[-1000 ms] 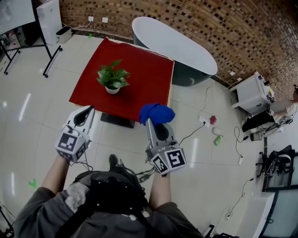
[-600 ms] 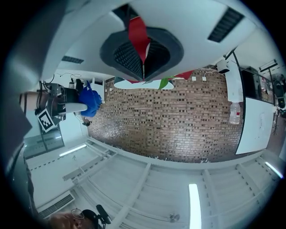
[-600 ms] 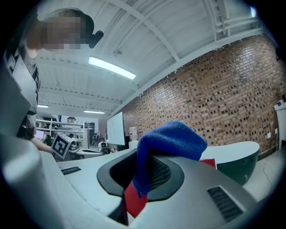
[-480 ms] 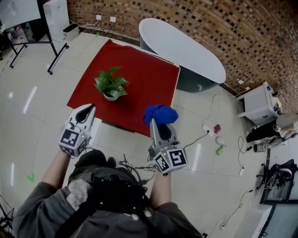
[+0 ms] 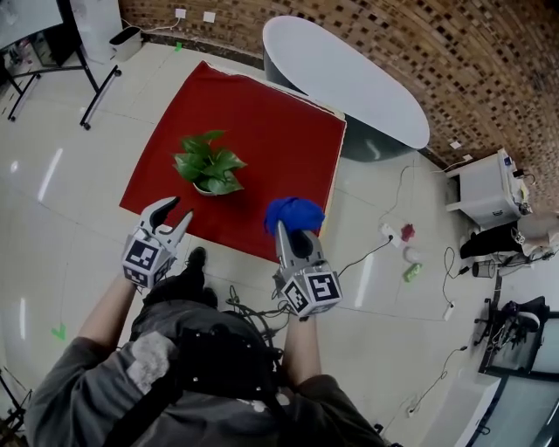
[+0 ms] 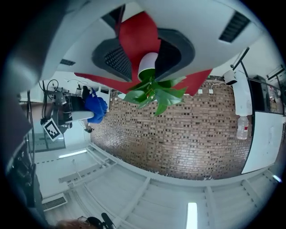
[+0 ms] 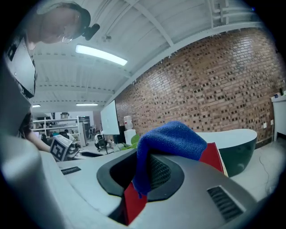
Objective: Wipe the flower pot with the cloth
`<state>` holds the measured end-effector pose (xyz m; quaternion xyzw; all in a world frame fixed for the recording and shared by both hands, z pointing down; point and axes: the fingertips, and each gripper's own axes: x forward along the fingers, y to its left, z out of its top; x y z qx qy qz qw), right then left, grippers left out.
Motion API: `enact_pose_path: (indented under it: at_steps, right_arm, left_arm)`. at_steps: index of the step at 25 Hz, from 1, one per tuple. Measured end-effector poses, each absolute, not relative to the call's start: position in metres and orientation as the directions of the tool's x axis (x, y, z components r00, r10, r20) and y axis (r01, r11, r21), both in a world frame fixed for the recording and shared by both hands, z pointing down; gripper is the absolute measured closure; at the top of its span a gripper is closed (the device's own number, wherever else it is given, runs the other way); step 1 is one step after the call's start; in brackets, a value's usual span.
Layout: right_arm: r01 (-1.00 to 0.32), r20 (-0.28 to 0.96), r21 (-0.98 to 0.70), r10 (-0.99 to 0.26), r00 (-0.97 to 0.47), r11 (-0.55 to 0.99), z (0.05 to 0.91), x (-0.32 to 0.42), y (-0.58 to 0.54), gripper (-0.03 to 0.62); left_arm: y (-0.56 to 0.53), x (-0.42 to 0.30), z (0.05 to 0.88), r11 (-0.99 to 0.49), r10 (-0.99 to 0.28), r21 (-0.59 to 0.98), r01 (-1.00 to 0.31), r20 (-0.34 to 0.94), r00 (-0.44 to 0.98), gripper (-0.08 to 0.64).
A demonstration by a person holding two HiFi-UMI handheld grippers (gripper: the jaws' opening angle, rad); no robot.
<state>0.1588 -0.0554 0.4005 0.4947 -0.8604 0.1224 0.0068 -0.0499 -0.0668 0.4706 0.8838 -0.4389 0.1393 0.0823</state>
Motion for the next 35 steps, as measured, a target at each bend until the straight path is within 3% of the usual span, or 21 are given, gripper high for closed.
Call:
enact_pose_path:
  at_steps: [6,8,20,27,35]
  right_arm:
    - [-0.839,0.188,-0.253,-0.826,-0.532,0.482,0.459,0.136,-0.100,0.528]
    - [-0.828,0.197,-0.273,-0.814,-0.547,0.490,0.476,0.122,-0.117,0.528]
    - [-0.721,0.345,-0.256,-0.636,-0.691,0.644,0.554,0.055,-0.231,0.526]
    - [-0.541,0.424,-0.287,-0.402,-0.812,0.790,0.578,0.012,-0.263,0.526]
    - [-0.536,0.422,-0.317,-0.390,-0.818,0.782,0.571,0.014,-0.254,0.528]
  left_arm:
    - [-0.107,-0.049,0.525,-0.630,-0.720,0.039,-0.775,0.345,0.602,0.184]
    - [-0.125,-0.054,0.544,-0.633,-0.710,0.043,-0.773,0.365,0.602,0.152]
    - [-0.194,-0.049,0.586,-0.750,-0.597,0.017,-0.661,0.412,0.688,0.147]
    - [-0.217,-0.046,0.590,-0.805,-0.539,-0.003,-0.593,0.422,0.729,0.146]
    - [-0.214,-0.037,0.585,-0.855,-0.467,0.007,-0.519,0.425,0.775,0.149]
